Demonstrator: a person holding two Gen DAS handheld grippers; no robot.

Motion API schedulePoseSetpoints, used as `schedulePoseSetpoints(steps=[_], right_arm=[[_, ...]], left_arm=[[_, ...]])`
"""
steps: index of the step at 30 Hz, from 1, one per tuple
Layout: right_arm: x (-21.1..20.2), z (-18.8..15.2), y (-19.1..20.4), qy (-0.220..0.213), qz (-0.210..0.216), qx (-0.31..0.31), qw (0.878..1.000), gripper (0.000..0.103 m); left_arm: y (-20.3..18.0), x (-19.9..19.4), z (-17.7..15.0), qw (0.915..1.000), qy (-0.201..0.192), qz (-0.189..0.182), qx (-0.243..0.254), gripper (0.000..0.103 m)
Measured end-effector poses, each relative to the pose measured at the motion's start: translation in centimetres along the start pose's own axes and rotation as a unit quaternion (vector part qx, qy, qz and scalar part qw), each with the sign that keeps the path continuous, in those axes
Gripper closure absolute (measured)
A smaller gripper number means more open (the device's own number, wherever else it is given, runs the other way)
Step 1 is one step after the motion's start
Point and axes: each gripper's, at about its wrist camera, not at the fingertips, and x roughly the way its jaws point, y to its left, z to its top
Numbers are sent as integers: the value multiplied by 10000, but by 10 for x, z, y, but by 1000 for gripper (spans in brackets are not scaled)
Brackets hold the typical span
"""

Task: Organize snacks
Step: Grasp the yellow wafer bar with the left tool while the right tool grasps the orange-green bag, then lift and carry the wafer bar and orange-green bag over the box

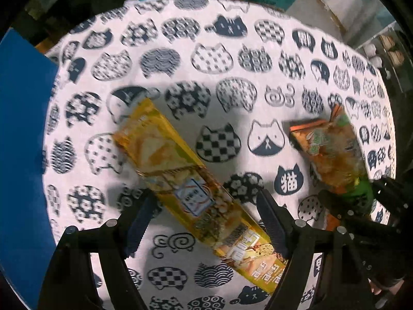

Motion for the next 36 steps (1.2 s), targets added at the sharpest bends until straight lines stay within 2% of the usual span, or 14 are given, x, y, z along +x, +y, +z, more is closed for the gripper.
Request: schedulePoseSetpoints(steps=[4, 7, 11, 14, 17, 23, 36], right_arm=[[-1, -8, -4, -53, 1, -12, 10000, 64], [0, 6, -7, -112, -27, -63, 9999, 64], [-1, 10, -3, -159, -51, -157, 9997, 65], [-7, 15, 4, -203, -24, -159, 9997, 67], [-12, 31, 5, -245, 5, -154, 9996, 67], [-28, 34, 19, -369, -4, -179, 9992, 68], [-84, 45, 33, -753, 15, -180, 9970, 68]], left_arm=[[-10, 11, -6, 9998, -15, -81, 172, 22], [-19, 11, -12, 9987, -151, 29, 476, 33], [-15, 9, -17, 9985, -218, -186, 458, 58], [-9, 5, -18, 9981, -259, -258, 494, 71], [-3, -1, -16, 9976, -303, -264, 557, 72], [6, -30, -25, 9954, -515, -112, 796, 72], [23, -111, -43, 9861, -1364, -57, 945, 72]])
